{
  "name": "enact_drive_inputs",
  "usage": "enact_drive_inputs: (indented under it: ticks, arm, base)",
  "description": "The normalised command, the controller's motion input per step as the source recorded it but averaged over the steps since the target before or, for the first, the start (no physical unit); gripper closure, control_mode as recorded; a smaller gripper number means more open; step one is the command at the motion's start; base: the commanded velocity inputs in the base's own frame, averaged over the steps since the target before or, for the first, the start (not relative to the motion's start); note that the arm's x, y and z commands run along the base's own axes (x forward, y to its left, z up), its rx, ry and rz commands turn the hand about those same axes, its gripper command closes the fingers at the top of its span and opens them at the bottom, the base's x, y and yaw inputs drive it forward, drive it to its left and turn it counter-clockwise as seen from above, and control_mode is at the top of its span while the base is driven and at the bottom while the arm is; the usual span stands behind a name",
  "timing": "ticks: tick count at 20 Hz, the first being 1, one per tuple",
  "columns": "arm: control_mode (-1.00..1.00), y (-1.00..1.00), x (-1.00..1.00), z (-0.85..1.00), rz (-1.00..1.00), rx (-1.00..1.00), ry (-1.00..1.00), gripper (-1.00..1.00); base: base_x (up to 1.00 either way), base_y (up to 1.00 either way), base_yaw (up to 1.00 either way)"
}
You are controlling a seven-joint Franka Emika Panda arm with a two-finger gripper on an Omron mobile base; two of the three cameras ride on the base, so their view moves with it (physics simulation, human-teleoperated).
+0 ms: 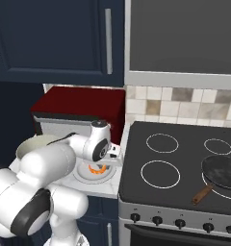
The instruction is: Place the shrimp on the plate and place the avocado on the same plate.
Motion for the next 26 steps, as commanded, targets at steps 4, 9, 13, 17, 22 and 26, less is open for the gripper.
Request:
enact_drive_inputs:
  ticks: [4,9,13,17,22,26]
  arm:
    - [-1.00,0.00,0.03,-0.04,0.00,0.00,0.00,1.00]
    - [-1.00,0.00,0.09,-0.01,0.00,0.00,0.00,-1.00]
    - [-1.00,0.00,0.02,0.00,0.00,0.00,0.00,-1.00]
    - [-1.00,0.00,0.00,0.00,0.00,0.00,0.00,-1.00]
    - [-1.00,0.18,0.00,0.16,0.00,0.00,-0.01,-1.00]
    - [-1.00,0.79,-0.30,0.43,0.00,-0.02,-0.10,-1.00]
  base:
    - [0.00,0.00,0.00]
    - [0.00,0.00,0.00]
    - [0.00,0.00,0.00]
    - [0.00,0.00,0.00]
    - [0.00,0.00,0.00]
    - [0.00,0.00,0.00]
